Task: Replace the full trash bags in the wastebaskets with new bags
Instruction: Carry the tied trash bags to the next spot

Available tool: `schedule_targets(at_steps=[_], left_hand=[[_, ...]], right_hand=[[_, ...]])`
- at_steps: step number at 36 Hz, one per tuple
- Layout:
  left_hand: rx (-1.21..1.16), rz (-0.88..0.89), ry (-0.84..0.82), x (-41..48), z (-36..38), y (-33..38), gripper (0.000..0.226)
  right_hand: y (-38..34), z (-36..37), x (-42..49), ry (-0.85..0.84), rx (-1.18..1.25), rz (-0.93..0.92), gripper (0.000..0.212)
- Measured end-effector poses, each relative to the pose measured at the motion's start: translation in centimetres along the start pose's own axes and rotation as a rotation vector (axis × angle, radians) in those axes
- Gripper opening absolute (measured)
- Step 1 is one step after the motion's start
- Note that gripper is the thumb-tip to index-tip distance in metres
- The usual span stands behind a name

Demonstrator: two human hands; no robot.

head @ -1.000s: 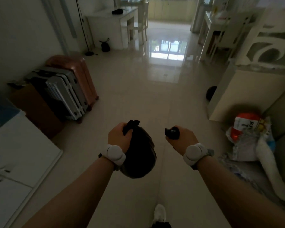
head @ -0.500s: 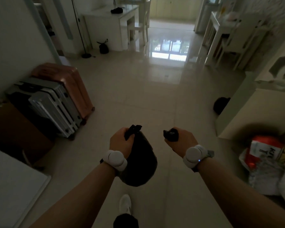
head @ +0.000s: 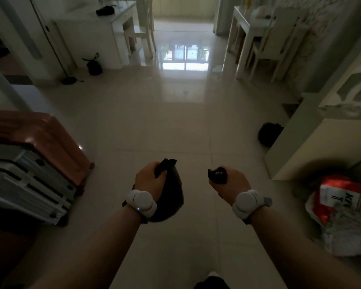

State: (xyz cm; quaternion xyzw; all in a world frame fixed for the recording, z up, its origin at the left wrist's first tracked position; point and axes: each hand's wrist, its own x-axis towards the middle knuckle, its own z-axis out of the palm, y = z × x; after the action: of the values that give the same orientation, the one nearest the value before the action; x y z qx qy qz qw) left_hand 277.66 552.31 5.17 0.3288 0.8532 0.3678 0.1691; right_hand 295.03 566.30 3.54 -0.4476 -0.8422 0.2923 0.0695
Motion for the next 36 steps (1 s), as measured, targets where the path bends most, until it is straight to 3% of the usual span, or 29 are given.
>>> schedule_targets(at_steps=[10, 13, 21, 36], left_hand=[[-0.031, 0.01, 0.003, 14.5, 4.8, 5.6, 0.023], [-0.037, 0.021, -0.001, 18.1, 5.9, 7.5, 0.024], [-0.089, 0.044, -0.015, 27.8, 9.4, 11.5, 0.022], [-0.036, 0.114, -0.147, 52.6, 14.5, 15.6, 0.022]], right_hand=[[2.3, -4.7, 15.2, 0.044, 0.096, 0.039, 0.025], [2.5, -6.5, 19.2, 0.024, 0.132, 0.032, 0.019], [3.4, -9.1, 29.7, 0.006, 0.071, 0.019, 0.025], [4.6, -12.7, 52.0, 0.07, 0.081, 0.184, 0.018]])
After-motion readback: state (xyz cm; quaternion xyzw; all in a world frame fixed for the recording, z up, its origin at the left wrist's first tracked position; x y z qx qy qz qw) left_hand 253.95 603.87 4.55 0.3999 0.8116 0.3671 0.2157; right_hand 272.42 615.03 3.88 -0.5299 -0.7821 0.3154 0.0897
